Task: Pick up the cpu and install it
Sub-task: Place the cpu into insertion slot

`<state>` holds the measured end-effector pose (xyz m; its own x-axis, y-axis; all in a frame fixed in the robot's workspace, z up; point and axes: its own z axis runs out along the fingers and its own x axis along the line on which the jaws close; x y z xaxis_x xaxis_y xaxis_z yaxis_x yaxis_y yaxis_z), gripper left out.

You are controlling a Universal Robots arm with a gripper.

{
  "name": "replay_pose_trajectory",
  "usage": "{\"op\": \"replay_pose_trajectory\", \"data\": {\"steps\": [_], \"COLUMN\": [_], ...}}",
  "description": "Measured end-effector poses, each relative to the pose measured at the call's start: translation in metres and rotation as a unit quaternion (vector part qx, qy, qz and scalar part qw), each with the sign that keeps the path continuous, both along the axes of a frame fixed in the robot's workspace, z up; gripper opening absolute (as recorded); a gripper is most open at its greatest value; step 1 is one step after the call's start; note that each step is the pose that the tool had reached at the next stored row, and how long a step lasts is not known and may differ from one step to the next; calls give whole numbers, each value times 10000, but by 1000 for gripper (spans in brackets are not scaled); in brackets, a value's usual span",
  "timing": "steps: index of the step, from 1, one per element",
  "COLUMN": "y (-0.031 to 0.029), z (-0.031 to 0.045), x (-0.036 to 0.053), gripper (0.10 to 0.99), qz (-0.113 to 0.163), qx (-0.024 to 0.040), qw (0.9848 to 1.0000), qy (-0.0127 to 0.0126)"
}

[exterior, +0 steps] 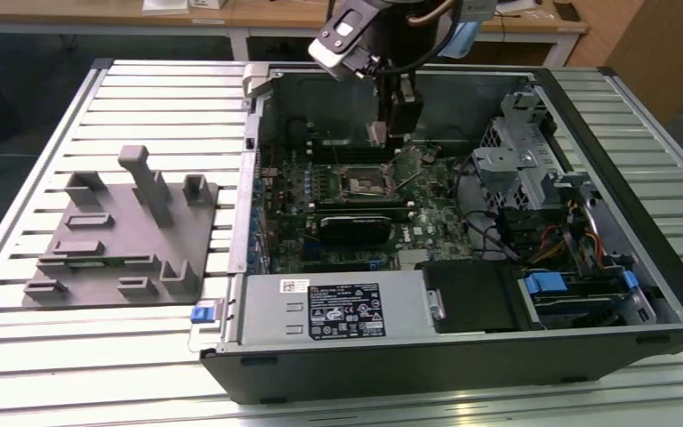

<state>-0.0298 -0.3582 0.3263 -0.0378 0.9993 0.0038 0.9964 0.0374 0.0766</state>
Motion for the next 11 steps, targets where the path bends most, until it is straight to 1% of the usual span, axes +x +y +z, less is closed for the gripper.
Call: {"op": "replay_pose_trajectory", "data": {"steps": [11], "y": [0], "z": [-29], "x": [-4], "gripper": [537], "qz": [-60], "qx": [1], "qw": [10000], "qy": [0]}}
